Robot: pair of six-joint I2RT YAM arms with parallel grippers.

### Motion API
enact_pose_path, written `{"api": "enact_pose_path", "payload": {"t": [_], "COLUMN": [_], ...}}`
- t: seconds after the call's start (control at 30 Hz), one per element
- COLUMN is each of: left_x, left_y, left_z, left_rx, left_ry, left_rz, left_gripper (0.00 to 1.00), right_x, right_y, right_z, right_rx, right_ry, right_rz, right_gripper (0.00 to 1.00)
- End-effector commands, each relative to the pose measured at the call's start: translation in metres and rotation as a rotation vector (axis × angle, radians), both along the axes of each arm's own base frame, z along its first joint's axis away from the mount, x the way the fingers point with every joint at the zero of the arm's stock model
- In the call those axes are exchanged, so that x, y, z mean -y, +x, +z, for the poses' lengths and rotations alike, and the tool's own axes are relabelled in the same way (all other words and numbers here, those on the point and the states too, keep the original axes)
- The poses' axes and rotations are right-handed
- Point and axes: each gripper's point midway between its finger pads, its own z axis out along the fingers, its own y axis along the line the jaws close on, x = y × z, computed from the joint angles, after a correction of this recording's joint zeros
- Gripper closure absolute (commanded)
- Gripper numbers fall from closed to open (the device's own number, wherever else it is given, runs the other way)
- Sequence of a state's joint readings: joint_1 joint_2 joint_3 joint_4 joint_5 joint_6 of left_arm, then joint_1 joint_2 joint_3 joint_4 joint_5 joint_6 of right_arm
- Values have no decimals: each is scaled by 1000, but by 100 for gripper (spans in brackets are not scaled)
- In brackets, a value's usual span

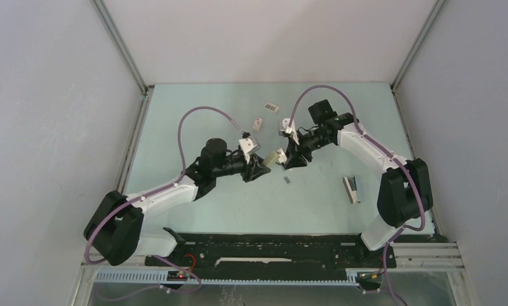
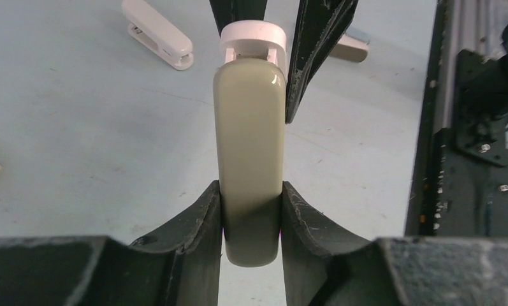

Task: Unload the staples from the stapler
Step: Unload the staple at the center of the board, then place the stapler at the center of the board.

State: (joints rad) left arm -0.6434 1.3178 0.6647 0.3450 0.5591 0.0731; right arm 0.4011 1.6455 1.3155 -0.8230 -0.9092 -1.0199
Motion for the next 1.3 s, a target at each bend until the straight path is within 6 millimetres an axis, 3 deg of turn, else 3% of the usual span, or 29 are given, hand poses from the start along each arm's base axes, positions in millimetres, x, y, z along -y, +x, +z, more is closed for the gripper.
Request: {"api": "enact_pose_path", "payload": {"t": [0.0, 0.3, 0.57, 0.8, 1.0, 1.27], "left_x": [0, -6, -20, -34, -44, -65], "left_y": [-21, -32, -41, -50, -51, -35], "left_z": [12, 6, 5, -4, 0, 3], "left_rx": [-99, -158, -148, -152, -150, -184], "left_ry": [-119, -169, -191, -188, -194, -160], "left_rz": [-6, 25, 67, 116, 168, 344], "left_gripper": [100, 100, 100, 100, 100, 100], "right_x": [-28, -34, -27, -9, 1, 18], "right_y": [-16, -19, -25, -17, -17, -16], "right_z": [27, 25, 28, 34, 32, 34], "right_rx": [-122, -209, -203, -198, -199, -194], "right_ry": [160, 167, 174, 191, 204, 225], "right_rz": [19, -43, -51, -92, -112, -154], "right_gripper": [69, 34, 13, 4, 3, 2]}}
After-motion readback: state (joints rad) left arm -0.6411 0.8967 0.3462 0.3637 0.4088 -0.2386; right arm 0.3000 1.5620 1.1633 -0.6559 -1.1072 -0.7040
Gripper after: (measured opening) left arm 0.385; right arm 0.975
